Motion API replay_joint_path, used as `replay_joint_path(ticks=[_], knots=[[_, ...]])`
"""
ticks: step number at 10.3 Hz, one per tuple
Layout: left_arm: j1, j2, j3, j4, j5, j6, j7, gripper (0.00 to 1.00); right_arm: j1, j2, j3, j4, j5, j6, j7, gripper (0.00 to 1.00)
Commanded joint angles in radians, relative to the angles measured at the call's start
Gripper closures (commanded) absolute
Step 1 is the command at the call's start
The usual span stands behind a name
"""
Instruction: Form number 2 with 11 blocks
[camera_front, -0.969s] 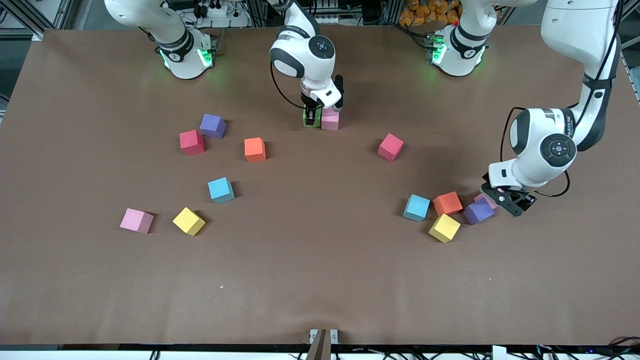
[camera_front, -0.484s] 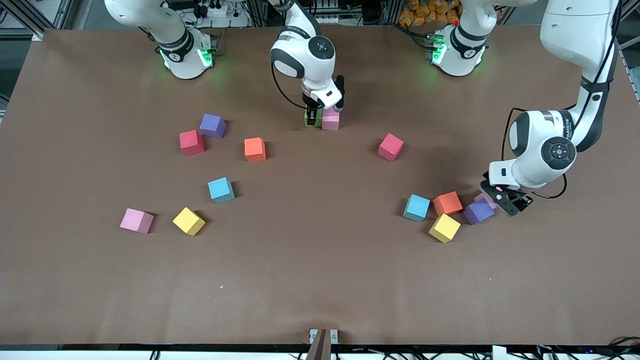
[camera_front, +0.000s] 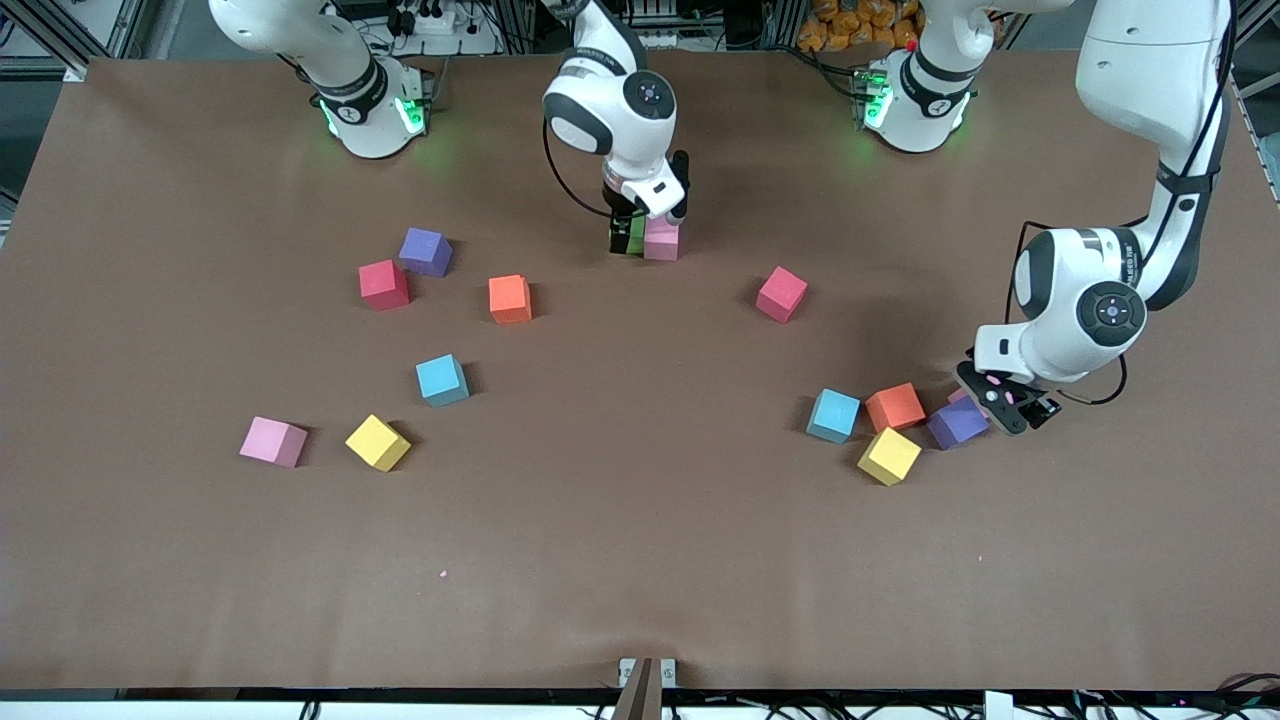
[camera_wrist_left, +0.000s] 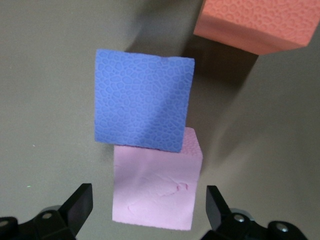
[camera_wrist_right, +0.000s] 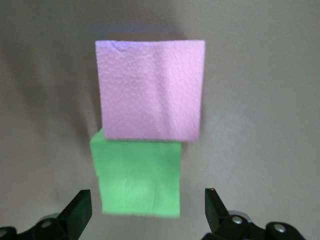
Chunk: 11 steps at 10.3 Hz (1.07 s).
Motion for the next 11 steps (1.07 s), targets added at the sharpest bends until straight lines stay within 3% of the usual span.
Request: replay_joint_path(ticks=[1,5,6,8,10,11], knots=[[-0.009,0.019,0.001,0.019,-0.024,0.003,0.037,0.0,-0.055,-0.057,-0.004,-0.006,0.013,-0.052,-0.027,0.0],[-0.015,0.027,0.0,0.019,-0.026,0.003,0.036,0.0,-0.228,-0.106,-0.005,-0.059,0.01,-0.035,-0.349,0.0],[-0.018,0.027,-0.001,0.019,-0.026,0.003,0.036,0.16,-0.247,-0.117,-0.005,-0.084,0.01,-0.007,-0.384,0.0],[-0.02,0.021,-0.001,0.019,-0.024,0.002,0.039,0.73,-0.281,-0.135,-0.005,-0.154,0.008,0.065,-0.453,0.0],[-0.018,-0.001,0.0,0.012,-0.026,-0.007,0.065,0.89,-0.299,-0.157,-0.007,-0.222,0.003,0.122,-0.512,0.0],[-0.02,-0.025,-0.001,0.006,-0.026,-0.026,0.069,0.89,-0.304,-0.17,-0.007,-0.249,0.002,0.142,-0.526,0.0]])
